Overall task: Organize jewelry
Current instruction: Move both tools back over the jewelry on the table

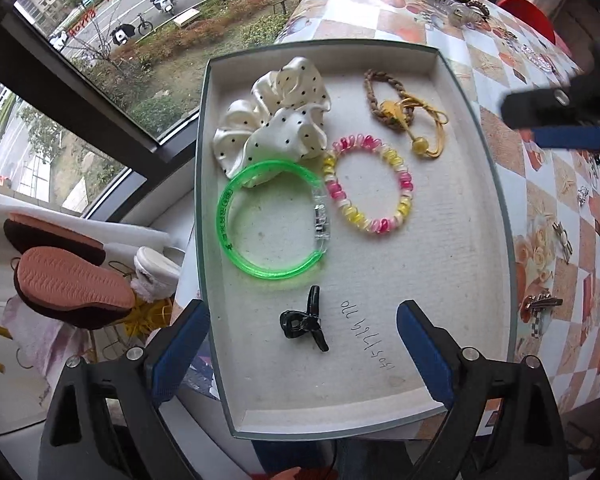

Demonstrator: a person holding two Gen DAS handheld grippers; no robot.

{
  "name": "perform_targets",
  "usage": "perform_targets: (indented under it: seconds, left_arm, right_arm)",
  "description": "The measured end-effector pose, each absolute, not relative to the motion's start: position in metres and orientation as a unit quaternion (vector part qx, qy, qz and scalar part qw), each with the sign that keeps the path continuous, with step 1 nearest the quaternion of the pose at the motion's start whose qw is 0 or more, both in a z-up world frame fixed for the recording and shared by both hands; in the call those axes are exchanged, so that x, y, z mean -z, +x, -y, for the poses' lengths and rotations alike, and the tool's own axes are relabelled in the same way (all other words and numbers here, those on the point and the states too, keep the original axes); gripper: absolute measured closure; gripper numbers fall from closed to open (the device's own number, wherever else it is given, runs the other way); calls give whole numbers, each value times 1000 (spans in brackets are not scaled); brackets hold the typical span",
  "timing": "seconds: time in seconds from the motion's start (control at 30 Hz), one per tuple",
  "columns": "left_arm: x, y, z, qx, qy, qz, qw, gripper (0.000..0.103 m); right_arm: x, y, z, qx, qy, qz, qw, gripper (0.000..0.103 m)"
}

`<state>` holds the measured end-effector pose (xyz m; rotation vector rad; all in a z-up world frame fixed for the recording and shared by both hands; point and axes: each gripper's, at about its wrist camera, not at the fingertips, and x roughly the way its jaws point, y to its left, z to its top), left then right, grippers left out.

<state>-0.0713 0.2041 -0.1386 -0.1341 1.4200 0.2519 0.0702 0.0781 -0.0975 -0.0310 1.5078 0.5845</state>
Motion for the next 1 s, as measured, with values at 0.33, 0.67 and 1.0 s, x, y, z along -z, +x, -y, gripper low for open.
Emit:
perform_targets:
  seconds: [0.33,0.67,1.0]
  left_arm:
    - [116,-53,-169,-79,-12,-648,757,0]
    - [100,-19,-121,-35,25,-635,771,0]
    - [98,4,-58,41,31,-641,766,0]
  right_arm:
    - [99,58,17,-174,39,-683,708,19]
    - [109,40,120,-82,102,-688,714,17]
    - [119,31,181,-30,116,-698,706,17]
